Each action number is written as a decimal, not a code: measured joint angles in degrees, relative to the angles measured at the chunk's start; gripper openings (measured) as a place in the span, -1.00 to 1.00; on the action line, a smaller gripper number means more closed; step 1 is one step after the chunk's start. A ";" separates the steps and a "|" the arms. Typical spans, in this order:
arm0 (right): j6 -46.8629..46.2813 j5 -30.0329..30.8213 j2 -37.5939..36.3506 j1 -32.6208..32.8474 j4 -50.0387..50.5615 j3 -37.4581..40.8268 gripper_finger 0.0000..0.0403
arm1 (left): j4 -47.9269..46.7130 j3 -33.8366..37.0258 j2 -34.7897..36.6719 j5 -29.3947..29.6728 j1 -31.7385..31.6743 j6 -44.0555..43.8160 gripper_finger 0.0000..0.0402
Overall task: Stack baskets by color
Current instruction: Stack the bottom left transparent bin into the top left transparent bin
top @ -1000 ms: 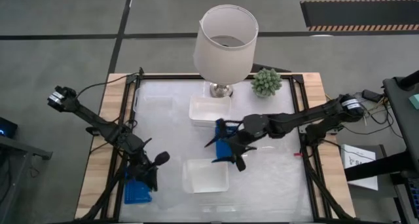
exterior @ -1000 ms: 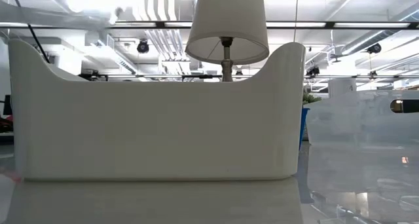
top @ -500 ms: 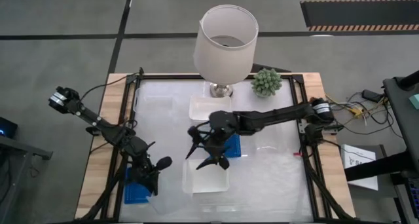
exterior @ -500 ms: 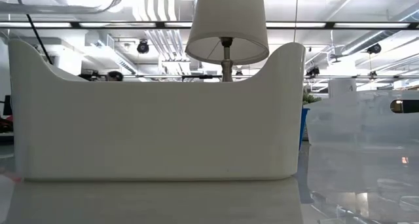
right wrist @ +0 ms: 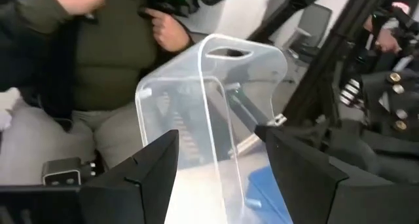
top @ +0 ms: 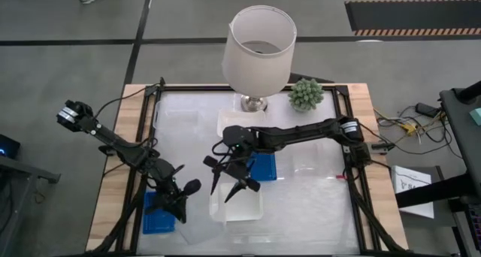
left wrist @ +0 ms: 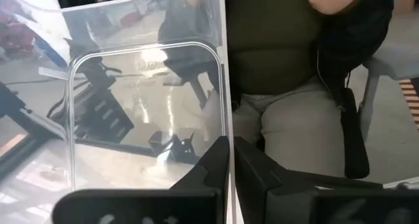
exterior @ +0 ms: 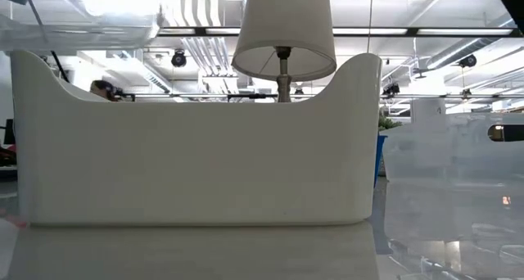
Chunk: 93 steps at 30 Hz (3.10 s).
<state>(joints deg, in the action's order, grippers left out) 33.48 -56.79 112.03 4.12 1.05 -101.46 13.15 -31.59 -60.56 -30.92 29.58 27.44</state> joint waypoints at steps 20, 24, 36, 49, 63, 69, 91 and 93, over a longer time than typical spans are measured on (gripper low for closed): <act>-1.57 -11.59 7.78 1.84 0.39 -7.98 -0.03 | 3.74 2.63 1.59 0.09 -1.43 -0.09 -1.00; -0.57 -10.42 7.78 1.88 0.37 -7.99 -0.28 | 5.93 4.04 2.00 0.08 -1.99 -0.12 -1.00; 0.85 -12.95 7.78 2.12 0.82 -7.92 -0.92 | 7.66 4.04 2.09 -0.61 -3.25 -4.40 -0.99; 1.50 -11.46 7.67 1.63 2.57 -7.92 -0.94 | 4.55 4.04 3.30 5.50 -3.64 -6.12 -0.32; 7.10 1.61 2.22 1.11 17.70 -7.92 -0.94 | -14.99 3.89 18.59 29.19 -3.64 -7.29 -0.11; 8.78 13.37 -1.02 1.41 23.56 -7.95 -0.94 | -22.43 3.89 25.41 37.83 -3.74 -7.65 -0.11; 4.51 62.89 -3.15 1.84 29.03 -7.95 -0.96 | -26.72 3.87 35.21 102.67 -3.71 -9.35 -0.11; 3.61 65.76 -3.15 1.86 29.61 -7.95 -0.96 | -26.76 3.87 36.15 105.09 -3.71 -9.45 -0.11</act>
<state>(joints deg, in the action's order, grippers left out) 37.09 8.97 108.88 5.98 30.66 -109.40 -13.61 -27.73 -24.42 74.17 25.87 17.99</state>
